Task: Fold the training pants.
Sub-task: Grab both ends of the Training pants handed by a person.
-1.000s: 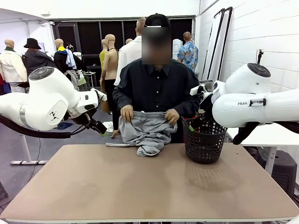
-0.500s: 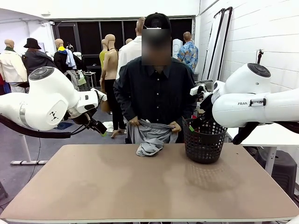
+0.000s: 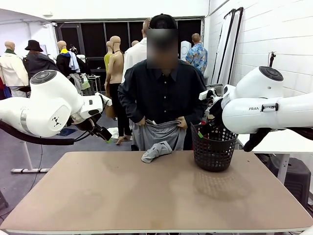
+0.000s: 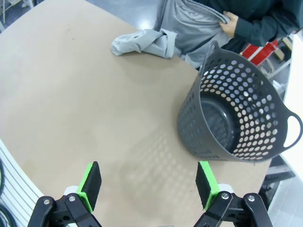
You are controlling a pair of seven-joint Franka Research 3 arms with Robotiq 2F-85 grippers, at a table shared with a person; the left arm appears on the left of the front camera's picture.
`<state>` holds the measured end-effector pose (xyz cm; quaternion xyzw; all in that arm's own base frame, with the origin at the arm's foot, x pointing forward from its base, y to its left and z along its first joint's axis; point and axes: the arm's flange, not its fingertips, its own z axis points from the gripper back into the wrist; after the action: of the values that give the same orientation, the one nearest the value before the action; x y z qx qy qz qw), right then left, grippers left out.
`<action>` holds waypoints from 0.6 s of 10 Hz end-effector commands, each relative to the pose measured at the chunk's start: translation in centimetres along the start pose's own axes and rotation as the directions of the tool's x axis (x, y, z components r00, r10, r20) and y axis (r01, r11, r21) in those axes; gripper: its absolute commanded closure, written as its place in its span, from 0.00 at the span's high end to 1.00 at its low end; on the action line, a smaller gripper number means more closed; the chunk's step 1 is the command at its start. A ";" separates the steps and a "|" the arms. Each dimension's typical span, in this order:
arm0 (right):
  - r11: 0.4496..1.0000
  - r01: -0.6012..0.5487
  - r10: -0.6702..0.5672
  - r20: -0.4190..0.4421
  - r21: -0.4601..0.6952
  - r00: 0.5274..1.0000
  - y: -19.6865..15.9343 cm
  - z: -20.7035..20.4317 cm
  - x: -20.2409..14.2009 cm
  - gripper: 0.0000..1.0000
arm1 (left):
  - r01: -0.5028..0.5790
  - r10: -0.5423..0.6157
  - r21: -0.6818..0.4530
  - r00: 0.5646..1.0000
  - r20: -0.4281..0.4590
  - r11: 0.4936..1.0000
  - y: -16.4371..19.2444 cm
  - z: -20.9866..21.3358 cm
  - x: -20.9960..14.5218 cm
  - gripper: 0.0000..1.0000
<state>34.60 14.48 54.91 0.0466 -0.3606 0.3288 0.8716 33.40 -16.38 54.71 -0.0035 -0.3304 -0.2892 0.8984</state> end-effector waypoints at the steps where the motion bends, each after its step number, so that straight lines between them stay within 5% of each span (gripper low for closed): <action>1: 1.000 0.000 0.000 0.003 -0.001 1.000 0.0 0.0 0.0 1.00 | 0.012 -0.012 0.000 1.000 0.001 1.000 0.0 0.0 0.0 1.00; 6: 1.000 0.000 0.000 0.003 -0.001 1.000 0.0 0.0 0.0 1.00 | 0.012 -0.012 0.000 1.000 0.001 1.000 0.0 0.0 0.0 1.00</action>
<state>34.60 14.48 54.91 0.0466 -0.3606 0.3288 0.8716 33.40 -16.38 54.71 -0.0035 -0.3304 -0.2892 0.8984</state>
